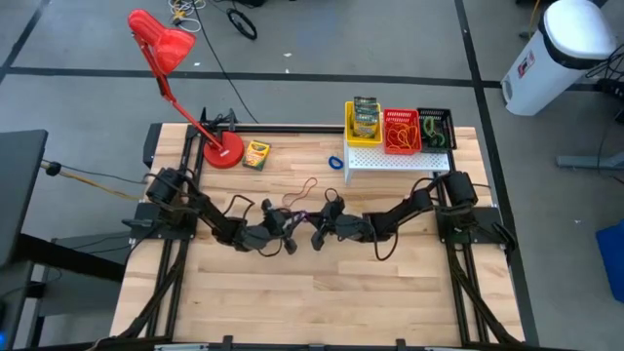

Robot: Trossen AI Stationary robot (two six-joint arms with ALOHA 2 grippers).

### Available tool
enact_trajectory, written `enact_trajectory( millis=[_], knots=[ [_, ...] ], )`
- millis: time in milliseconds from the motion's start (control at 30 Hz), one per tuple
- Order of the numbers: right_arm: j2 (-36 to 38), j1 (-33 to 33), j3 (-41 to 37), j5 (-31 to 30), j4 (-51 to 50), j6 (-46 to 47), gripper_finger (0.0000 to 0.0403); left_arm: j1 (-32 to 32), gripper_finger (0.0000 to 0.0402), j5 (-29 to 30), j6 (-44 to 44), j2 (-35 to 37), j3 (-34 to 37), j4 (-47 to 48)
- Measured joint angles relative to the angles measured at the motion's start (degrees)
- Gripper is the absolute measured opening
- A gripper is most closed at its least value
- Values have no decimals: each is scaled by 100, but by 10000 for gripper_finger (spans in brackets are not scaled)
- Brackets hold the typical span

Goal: Pick & Place Office Desk Supplies
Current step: Put the purple spring keychain on the black basket

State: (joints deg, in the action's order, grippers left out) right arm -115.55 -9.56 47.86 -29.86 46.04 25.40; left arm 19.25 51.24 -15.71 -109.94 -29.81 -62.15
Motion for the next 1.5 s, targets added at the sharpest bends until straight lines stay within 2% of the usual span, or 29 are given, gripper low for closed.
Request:
enact_trajectory(
  millis=[133, 267, 367, 500, 633, 767, 867, 1033, 1133, 1267, 1367, 1500],
  knots=[
    [0, 20, 0, -63, 9, -194, 20, 291, 134, -30, 351, 216, 49, -26],
    [59, -31, 0, -56, -72, -349, 20, 607, 163, -39, 673, 723, 366, -28],
    [204, -138, 0, -244, -290, -534, 20, 800, 168, -118, 677, 1258, 780, -48],
    [635, -294, -2, -584, -886, -719, 19, 853, 157, -628, 619, 1906, 1494, -373],
    [1372, -502, -3, -1057, -1806, -863, 18, 831, 138, -853, 795, 2237, 2140, -1126],
    [2421, -722, -2, -1598, -2908, -984, 18, 769, 128, -653, 871, 2273, 2552, -1674],
    [3323, -835, -2, -2056, -4114, -915, 18, 677, 126, -487, 708, 2274, 2663, -1731],
    [4791, -761, 308, -2725, -6502, -301, 18, 655, 125, -479, 670, 2272, 2672, -1735],
    [5461, -543, 697, -2990, -8017, 28, 18, 653, 125, -476, 643, 2272, 2672, -1737],
    [6072, 84, 1227, -3143, -9553, 398, 18, 655, 125, -479, 628, 2272, 2670, -1738],
    [6303, 832, 1372, -3135, -10394, 577, 18, 655, 125, -479, 628, 2272, 2670, -1738],
    [6307, 2095, 1280, -2820, -11104, 688, 18, 655, 125, -479, 628, 2272, 2670, -1735]
  ],
)
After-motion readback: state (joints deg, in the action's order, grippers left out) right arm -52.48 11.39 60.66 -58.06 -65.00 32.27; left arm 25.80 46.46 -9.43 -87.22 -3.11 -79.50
